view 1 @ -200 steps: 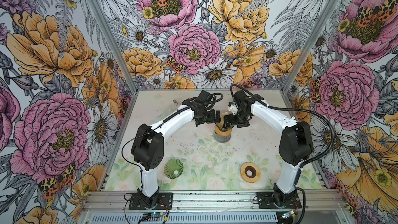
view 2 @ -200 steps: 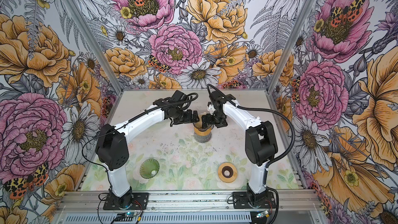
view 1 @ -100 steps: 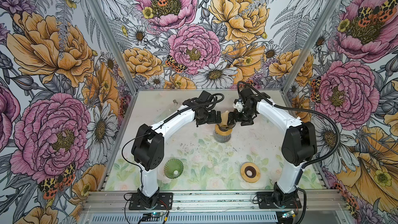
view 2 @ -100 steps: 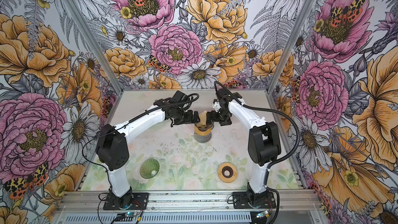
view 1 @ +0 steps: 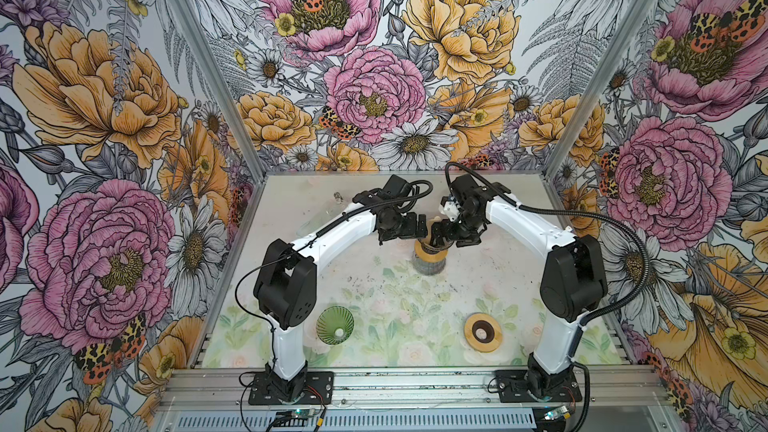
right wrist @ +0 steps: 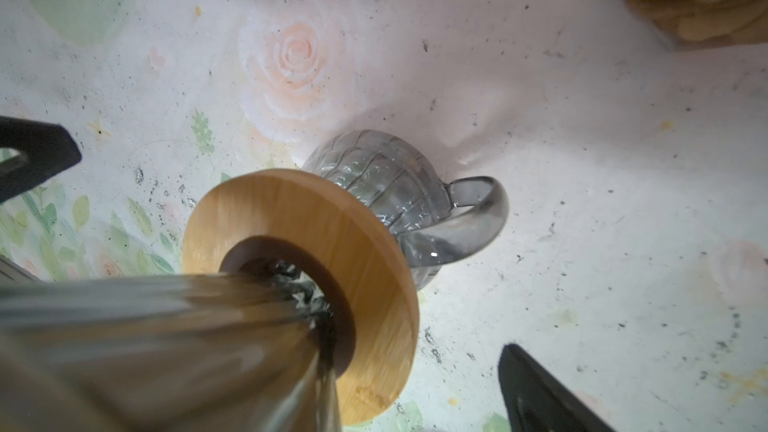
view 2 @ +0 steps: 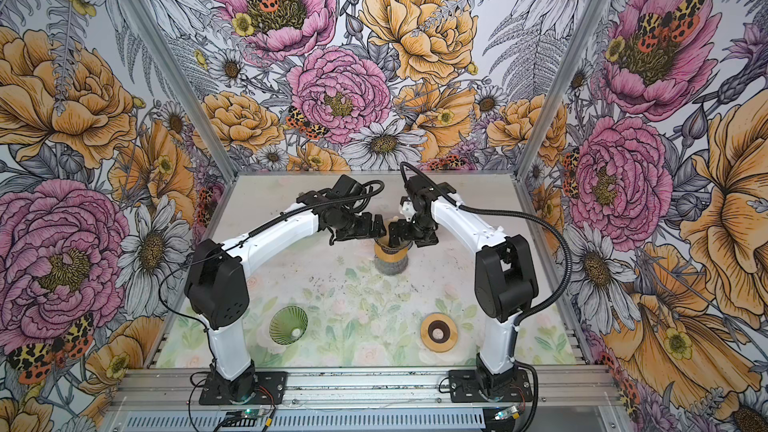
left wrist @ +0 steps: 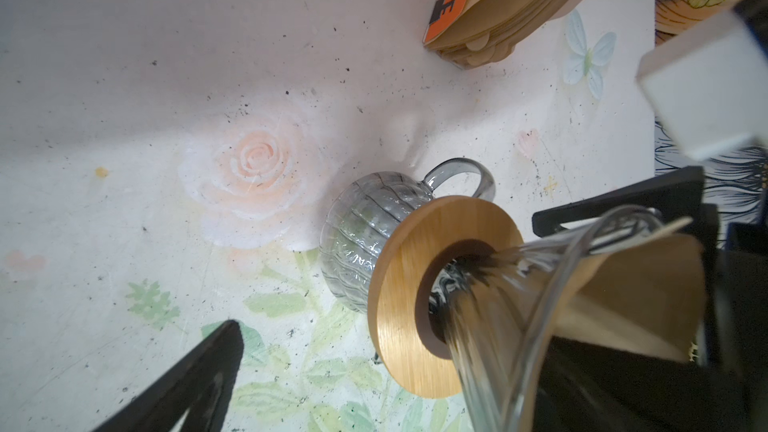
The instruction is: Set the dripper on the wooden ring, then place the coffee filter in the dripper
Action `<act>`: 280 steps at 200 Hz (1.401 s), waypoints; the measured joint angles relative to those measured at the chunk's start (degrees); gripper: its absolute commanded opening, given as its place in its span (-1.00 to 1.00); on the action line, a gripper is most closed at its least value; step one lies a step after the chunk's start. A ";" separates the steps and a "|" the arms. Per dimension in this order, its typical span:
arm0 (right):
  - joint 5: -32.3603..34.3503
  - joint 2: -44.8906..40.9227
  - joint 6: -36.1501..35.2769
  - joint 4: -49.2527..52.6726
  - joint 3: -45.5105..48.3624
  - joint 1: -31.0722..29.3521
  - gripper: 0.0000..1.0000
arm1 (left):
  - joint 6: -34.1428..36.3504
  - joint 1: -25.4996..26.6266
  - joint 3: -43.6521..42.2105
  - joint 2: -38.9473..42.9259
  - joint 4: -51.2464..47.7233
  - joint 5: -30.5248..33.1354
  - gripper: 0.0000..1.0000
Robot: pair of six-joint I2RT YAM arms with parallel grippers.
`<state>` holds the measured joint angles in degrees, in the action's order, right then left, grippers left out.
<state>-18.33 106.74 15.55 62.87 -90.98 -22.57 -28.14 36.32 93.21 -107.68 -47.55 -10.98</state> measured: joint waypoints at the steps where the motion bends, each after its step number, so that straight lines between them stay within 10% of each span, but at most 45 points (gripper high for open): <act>1: 0.00 0.00 0.00 -0.02 0.00 -0.02 0.88 | 0.00 0.00 0.00 0.00 0.00 0.00 0.98; 280: 1.11 0.37 -0.02 -0.61 0.20 2.27 0.88 | 0.00 -0.72 -2.82 0.00 0.81 -0.07 0.98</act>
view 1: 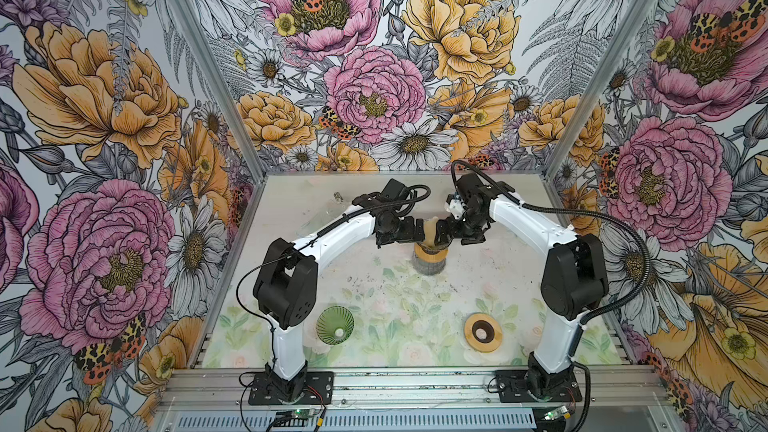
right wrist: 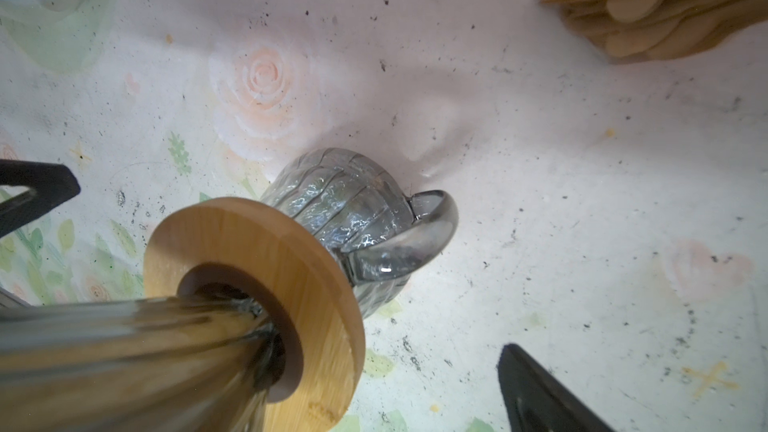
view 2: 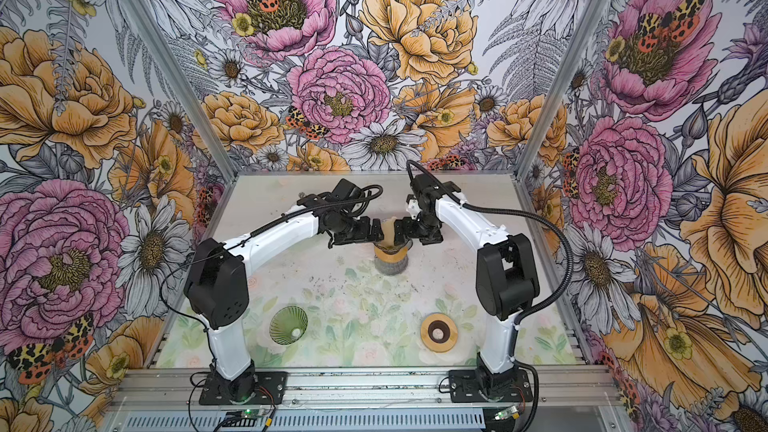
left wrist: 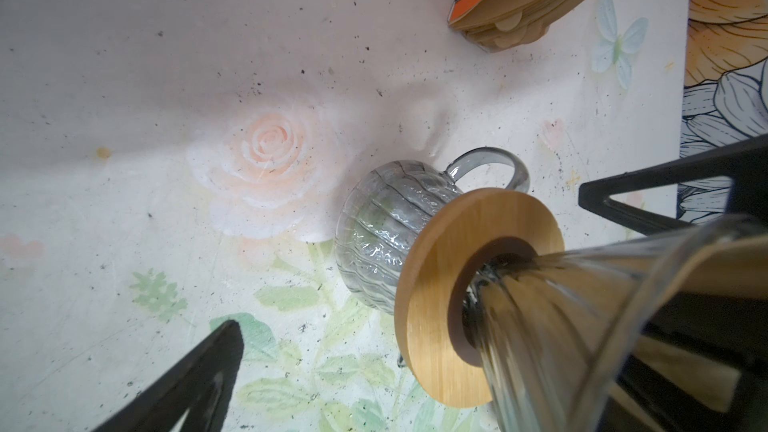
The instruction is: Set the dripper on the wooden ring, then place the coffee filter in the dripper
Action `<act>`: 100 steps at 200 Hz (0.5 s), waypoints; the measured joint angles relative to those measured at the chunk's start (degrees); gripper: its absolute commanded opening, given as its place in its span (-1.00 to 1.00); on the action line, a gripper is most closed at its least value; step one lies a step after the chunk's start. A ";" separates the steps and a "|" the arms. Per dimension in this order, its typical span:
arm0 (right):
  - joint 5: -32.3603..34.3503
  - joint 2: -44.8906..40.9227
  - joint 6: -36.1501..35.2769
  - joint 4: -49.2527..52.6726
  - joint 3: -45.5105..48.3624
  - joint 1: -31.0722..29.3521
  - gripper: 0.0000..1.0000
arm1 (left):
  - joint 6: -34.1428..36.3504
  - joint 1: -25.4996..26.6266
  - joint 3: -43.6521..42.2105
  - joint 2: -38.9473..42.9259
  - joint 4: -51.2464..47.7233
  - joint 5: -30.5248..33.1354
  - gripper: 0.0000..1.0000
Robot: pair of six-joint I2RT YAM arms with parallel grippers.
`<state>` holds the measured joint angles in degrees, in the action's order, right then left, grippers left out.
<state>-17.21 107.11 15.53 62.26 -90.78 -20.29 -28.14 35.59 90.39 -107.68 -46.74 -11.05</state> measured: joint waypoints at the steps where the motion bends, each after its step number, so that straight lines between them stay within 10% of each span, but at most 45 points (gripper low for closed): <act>1: 0.00 0.00 0.00 0.00 0.00 0.00 0.88 | 0.00 0.00 0.00 0.00 0.00 0.00 0.98; 100: -3.19 -0.28 0.02 -0.63 0.46 0.02 0.88 | 0.00 0.00 -0.09 0.00 0.28 -0.20 0.98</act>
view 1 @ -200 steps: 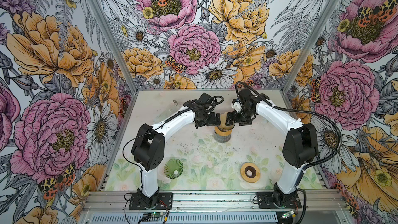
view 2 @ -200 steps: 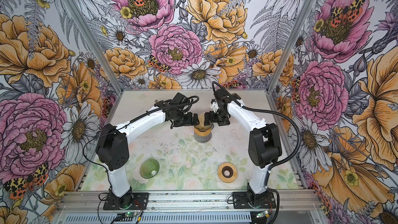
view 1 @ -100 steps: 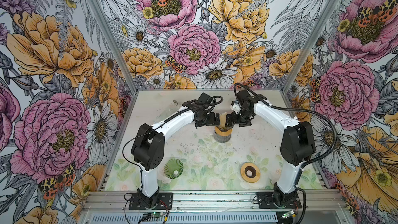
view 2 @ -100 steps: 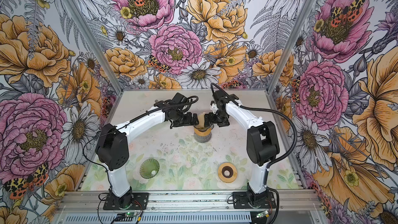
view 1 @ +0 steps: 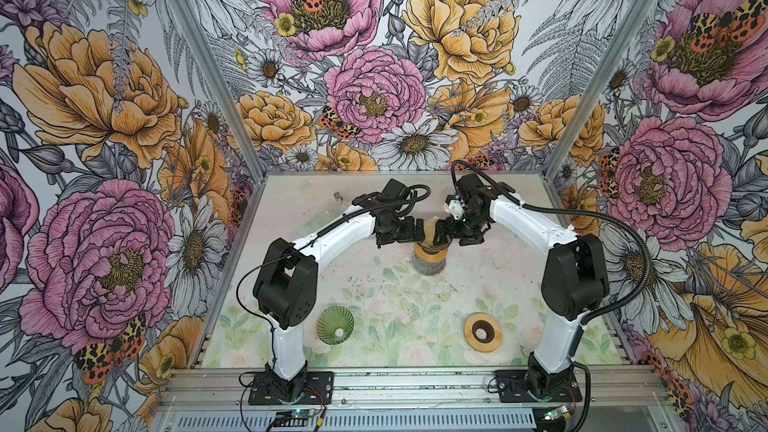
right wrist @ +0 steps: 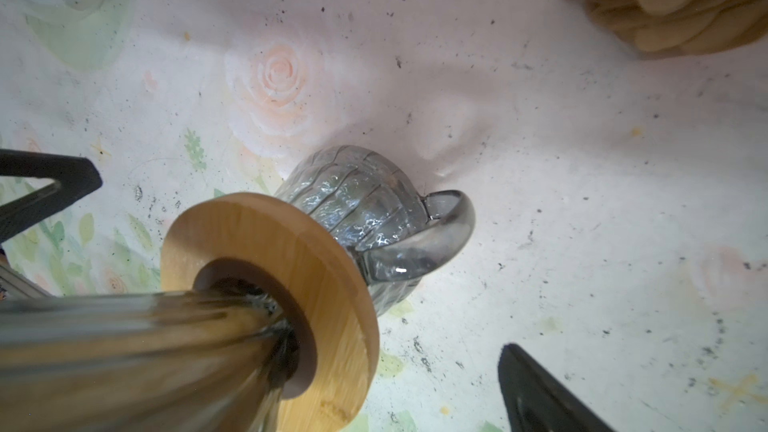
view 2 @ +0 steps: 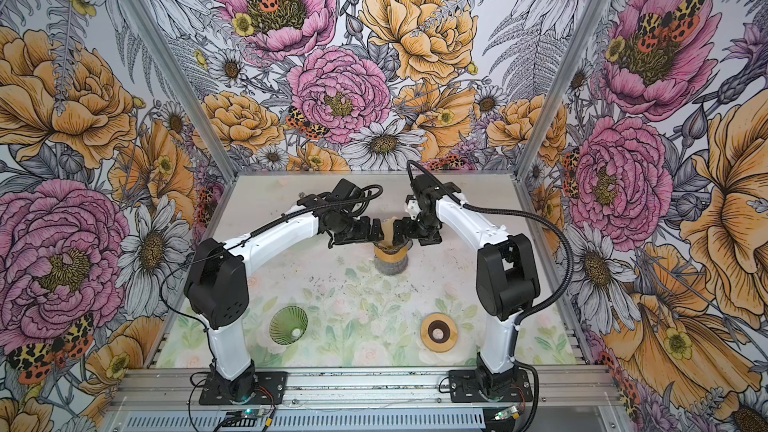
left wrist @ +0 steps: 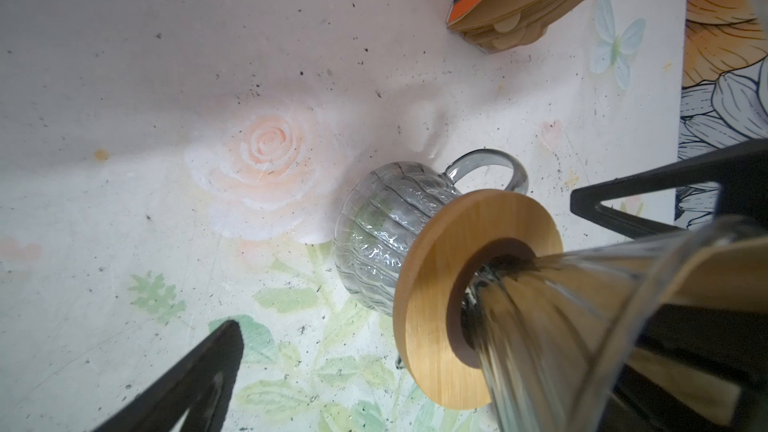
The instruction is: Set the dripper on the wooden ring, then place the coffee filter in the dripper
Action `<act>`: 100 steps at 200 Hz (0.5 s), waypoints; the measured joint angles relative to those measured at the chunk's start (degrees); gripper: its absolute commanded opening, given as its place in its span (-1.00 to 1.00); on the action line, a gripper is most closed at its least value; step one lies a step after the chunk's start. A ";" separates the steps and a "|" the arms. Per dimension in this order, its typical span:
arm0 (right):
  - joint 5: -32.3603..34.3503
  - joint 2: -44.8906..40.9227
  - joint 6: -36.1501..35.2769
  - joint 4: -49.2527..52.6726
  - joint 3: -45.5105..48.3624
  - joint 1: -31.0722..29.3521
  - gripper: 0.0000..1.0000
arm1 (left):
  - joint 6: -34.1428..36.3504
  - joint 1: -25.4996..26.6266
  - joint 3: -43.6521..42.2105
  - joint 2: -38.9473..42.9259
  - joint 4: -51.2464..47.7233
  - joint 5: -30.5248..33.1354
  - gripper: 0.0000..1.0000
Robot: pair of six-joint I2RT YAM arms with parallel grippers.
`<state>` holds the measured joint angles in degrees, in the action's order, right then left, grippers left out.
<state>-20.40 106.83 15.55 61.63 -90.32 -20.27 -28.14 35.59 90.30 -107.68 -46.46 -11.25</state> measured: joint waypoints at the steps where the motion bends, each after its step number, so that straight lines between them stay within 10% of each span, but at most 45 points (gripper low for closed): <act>1: -0.09 0.00 0.02 0.00 -0.02 0.00 0.88 | 0.00 0.00 0.00 0.00 0.00 0.00 0.97; 100: 3.02 0.92 0.68 -0.26 -0.63 -2.64 0.88 | 0.00 0.00 0.00 0.00 0.00 0.02 0.98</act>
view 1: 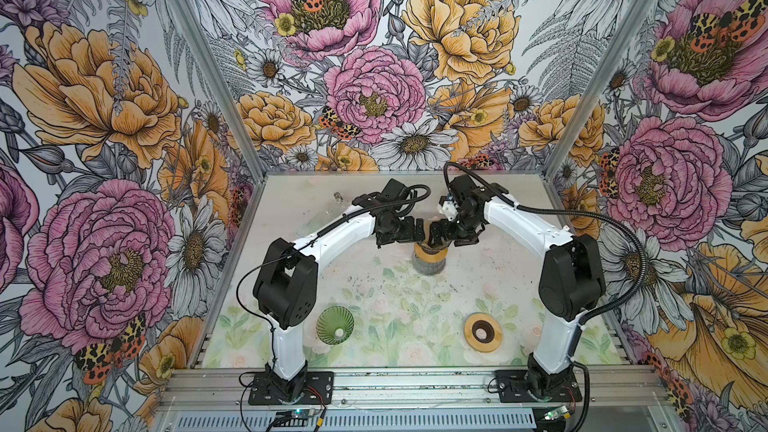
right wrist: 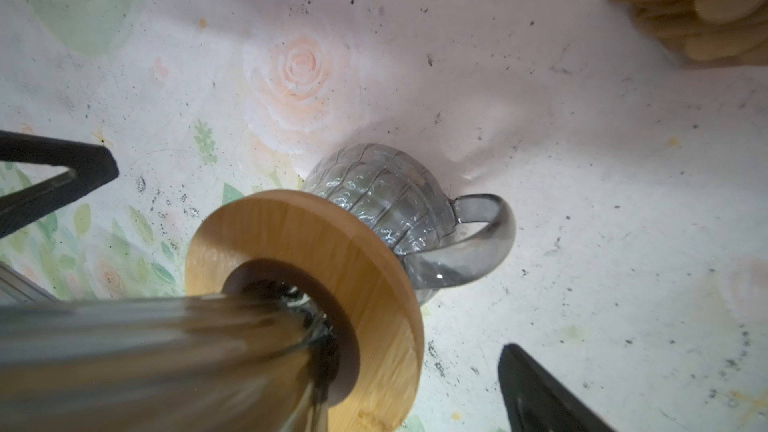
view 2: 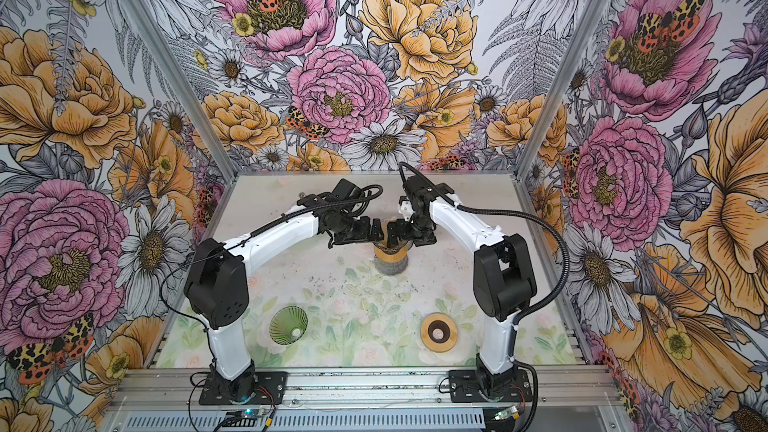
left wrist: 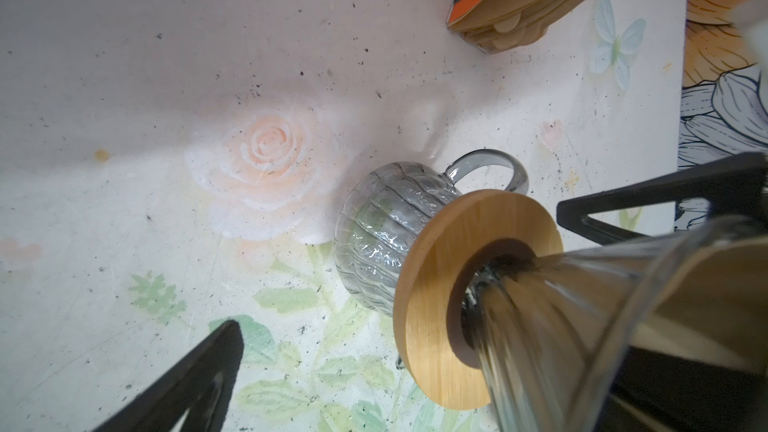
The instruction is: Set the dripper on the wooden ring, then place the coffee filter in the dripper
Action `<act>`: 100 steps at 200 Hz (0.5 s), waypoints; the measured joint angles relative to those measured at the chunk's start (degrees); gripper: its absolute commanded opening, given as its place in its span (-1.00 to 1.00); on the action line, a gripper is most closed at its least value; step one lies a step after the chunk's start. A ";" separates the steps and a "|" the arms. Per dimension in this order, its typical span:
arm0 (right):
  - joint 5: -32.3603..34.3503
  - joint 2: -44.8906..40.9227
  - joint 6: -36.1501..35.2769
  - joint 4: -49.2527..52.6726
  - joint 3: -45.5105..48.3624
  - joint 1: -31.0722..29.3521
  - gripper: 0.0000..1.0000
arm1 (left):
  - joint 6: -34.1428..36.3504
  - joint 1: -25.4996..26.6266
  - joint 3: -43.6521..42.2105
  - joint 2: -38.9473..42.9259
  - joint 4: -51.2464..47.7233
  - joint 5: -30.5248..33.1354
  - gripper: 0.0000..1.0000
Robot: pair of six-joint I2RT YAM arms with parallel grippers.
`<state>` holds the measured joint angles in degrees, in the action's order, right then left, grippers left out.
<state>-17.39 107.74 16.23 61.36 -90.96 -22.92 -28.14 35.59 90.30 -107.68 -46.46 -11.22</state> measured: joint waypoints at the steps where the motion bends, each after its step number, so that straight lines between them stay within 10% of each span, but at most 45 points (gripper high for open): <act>1: 0.04 0.02 0.02 0.00 0.00 -0.02 0.88 | -0.04 0.00 0.00 0.00 0.02 0.00 0.98; 100: 2.84 1.07 0.46 -0.17 0.00 -0.42 0.87 | -0.02 0.02 0.00 0.02 0.50 0.00 0.98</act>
<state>-14.55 108.81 16.69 61.19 -90.96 -23.33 -28.16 35.62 90.30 -107.66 -45.95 -11.22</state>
